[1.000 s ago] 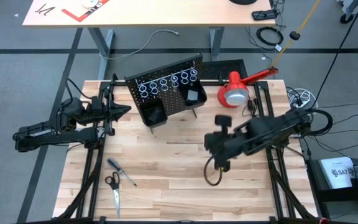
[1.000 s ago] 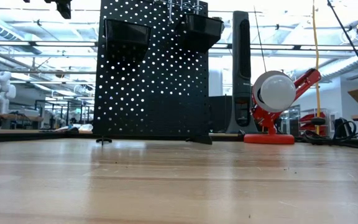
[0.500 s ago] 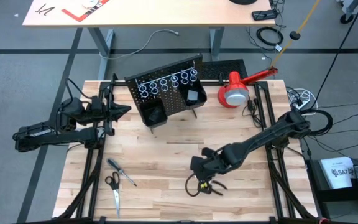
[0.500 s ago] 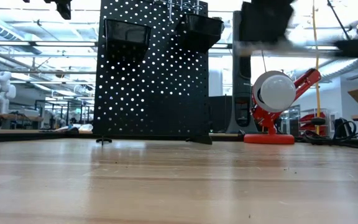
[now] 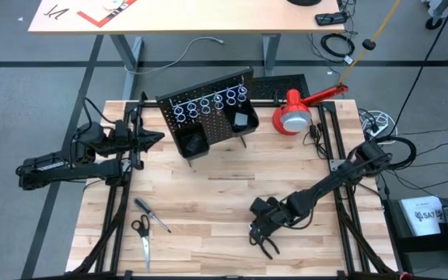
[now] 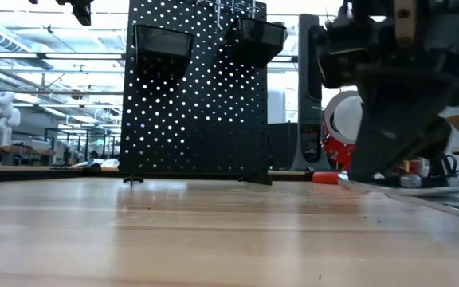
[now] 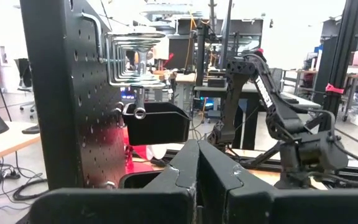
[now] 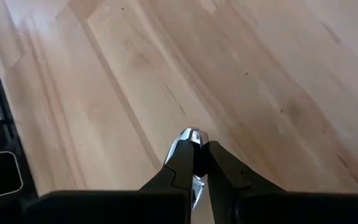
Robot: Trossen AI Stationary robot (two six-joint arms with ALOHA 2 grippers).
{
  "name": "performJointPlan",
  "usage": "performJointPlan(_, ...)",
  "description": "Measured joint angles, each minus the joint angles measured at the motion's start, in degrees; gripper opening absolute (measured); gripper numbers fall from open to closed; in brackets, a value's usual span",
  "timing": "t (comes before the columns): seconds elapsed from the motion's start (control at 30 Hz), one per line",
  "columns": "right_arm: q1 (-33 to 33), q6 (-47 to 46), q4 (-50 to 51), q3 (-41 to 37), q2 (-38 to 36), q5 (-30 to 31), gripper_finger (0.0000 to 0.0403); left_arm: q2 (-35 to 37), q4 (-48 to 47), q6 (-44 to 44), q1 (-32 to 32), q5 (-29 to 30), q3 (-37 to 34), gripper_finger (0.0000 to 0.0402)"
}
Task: Hang tools onto peg board
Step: Unhang the pliers from the pegboard to the table
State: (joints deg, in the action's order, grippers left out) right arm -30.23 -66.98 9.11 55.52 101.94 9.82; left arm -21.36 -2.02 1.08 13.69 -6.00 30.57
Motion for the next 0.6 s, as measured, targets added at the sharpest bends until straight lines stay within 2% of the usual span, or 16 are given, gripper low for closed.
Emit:
performJointPlan(0.27, -0.8, -3.6, -4.6, -3.9, 0.0, 0.3, 0.0023, 0.0, 0.0, 0.0, 0.0, 0.0, 0.0, 0.0013)
performJointPlan(0.6, -0.8, 1.2, -4.3, -3.5, 0.0, 0.9, 0.0176, 0.0, 0.0, 0.0, 0.0, 0.0, 0.0, 0.0013)
